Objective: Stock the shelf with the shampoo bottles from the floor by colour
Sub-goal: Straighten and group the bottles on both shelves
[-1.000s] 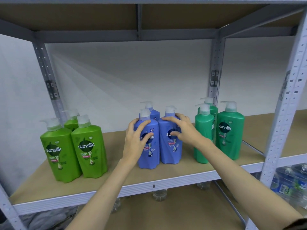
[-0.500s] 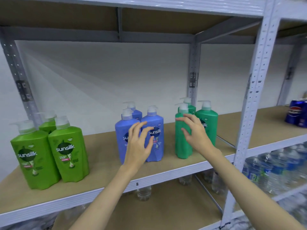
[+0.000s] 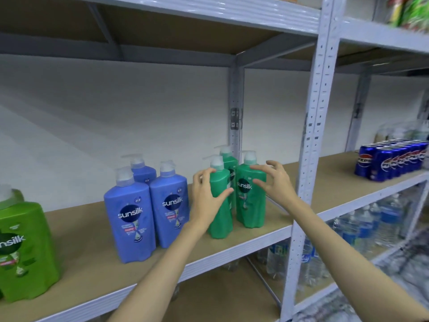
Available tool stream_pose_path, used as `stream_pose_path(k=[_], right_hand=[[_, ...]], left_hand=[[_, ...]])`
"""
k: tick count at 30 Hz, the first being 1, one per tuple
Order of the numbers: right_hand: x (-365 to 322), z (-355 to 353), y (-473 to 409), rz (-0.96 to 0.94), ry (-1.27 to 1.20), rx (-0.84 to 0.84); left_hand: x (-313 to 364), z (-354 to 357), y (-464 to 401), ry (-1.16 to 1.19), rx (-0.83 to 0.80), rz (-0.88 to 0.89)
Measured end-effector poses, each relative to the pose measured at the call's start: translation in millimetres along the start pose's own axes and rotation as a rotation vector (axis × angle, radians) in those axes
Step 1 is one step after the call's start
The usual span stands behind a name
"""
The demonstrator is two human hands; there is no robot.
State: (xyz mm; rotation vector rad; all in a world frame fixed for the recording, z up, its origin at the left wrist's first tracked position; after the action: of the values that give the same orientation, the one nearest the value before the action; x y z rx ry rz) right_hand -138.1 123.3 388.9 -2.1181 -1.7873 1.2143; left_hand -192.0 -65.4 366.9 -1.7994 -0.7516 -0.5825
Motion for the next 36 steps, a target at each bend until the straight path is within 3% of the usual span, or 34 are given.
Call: stream_pose_path(k=[4,8,12,16,19,22,25,28,31,36], right_hand=[[6.8,6.4,-6.9,-0.014,-0.062,-0.11],[16.0,7.5,-9.7,-0.015,-0.097,-0.106],[17.9,6.7,-12.1,-0.025,-0.158,-0.095],[22.6,4.3,-13.6,-0.023,-0.282,-0.125],[21.6,-0.1,-16.6,0.028,-0.472,-0.187],[19.7,-2.0,-21.5,0.042,-0.32,-0.171],[10.3,-1.7,-23.8,-0.013,-0.068,-0.17],[5.7,-0.6,-29.5,-0.063,0.178,-0.16],[10.2,-1.2,-35.5,-0.09,0.174,-0.186],[21.8,-8.0,-39.5,-0.113,0.044,-0.198]], left_hand=[[-15.8,-1.8,-9.6,0.096,-0.09,0.032],[-27.2,-11.5,-12.3,0.076,-0.161,0.025],[-17.9,-3.5,-7.5,-0.044,-0.087,0.042],[-0.1,22.8,1.1,-0.432,0.054,0.046],[1.0,15.0,-9.5,-0.317,0.051,-0.035],[-12.1,-9.0,-25.1,-0.034,-0.164,-0.092],[-18.3,-23.0,-41.5,-0.006,-0.453,-0.079],[-14.3,-25.9,-55.7,-0.03,-0.635,-0.02],[-15.2,-24.8,-60.0,-0.09,-0.657,-0.003],[-17.1,-13.2,-53.9,-0.262,-0.507,0.013]])
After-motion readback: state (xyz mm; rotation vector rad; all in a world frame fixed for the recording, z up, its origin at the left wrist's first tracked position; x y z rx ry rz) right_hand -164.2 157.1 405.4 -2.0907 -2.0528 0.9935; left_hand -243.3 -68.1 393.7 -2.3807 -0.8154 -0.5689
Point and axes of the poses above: each hand's wrist, its own y-axis away from the middle knuckle, its own z-axis out of the palm, x = y × z, the point moved 1 cm from there along -y, towards the middle knuckle, and after that the axes turned 5 degrees about y, right-handed, at the moved point
